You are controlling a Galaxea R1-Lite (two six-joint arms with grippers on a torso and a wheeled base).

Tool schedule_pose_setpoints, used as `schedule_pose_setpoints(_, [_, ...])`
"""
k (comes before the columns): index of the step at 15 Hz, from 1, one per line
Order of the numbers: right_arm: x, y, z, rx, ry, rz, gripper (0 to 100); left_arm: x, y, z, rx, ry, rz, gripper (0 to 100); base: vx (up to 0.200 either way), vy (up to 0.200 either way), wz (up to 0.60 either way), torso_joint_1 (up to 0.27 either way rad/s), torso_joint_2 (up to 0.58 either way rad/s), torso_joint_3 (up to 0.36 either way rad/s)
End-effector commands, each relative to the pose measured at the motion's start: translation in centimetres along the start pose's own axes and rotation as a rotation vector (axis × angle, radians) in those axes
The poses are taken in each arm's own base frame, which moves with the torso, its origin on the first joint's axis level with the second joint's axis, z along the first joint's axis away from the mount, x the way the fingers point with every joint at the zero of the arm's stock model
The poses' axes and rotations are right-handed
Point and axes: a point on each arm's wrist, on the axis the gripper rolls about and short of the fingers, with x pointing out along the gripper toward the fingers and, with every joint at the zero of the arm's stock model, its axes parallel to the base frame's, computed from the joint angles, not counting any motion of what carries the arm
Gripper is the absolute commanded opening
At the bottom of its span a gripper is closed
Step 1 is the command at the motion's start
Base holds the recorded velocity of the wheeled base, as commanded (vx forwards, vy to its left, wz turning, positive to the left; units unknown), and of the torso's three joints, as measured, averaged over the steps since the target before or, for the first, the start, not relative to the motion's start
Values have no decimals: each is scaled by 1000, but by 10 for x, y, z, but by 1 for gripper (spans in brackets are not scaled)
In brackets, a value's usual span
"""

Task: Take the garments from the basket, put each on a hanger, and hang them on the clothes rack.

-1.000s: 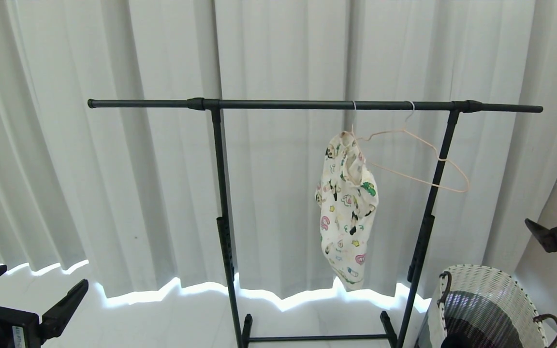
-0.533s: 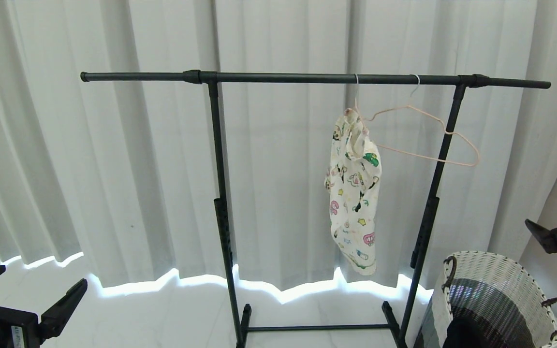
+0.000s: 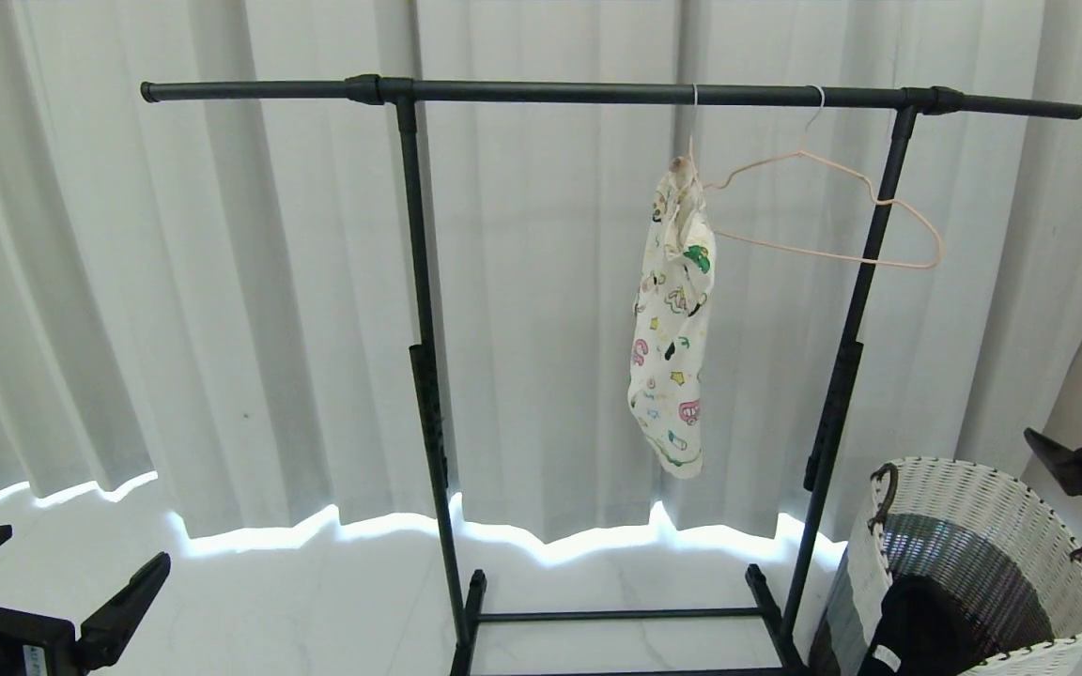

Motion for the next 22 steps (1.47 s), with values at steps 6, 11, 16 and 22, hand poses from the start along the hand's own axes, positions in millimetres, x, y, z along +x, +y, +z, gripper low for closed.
schedule_pose_setpoints(6, [-2,3,-7,-8,17,9,100,-10,-4,-13,29,-10,-11,100,0,-100,0,-15,51,40])
schedule_pose_setpoints(11, [-8,3,-14,-11,24,12,100,-11,-6,-13,36,-25,-34,100,0,-200,0,0,3,6])
schedule_pose_setpoints(16, [-8,4,-14,-10,23,13,100,-11,-6,-11,36,-29,-31,100,80,-120,0,1,2,0])
schedule_pose_setpoints(22, [-7,10,-14,11,-67,205,100,-11,-6,-11,34,-31,-32,100,167,0,0,2,2,4])
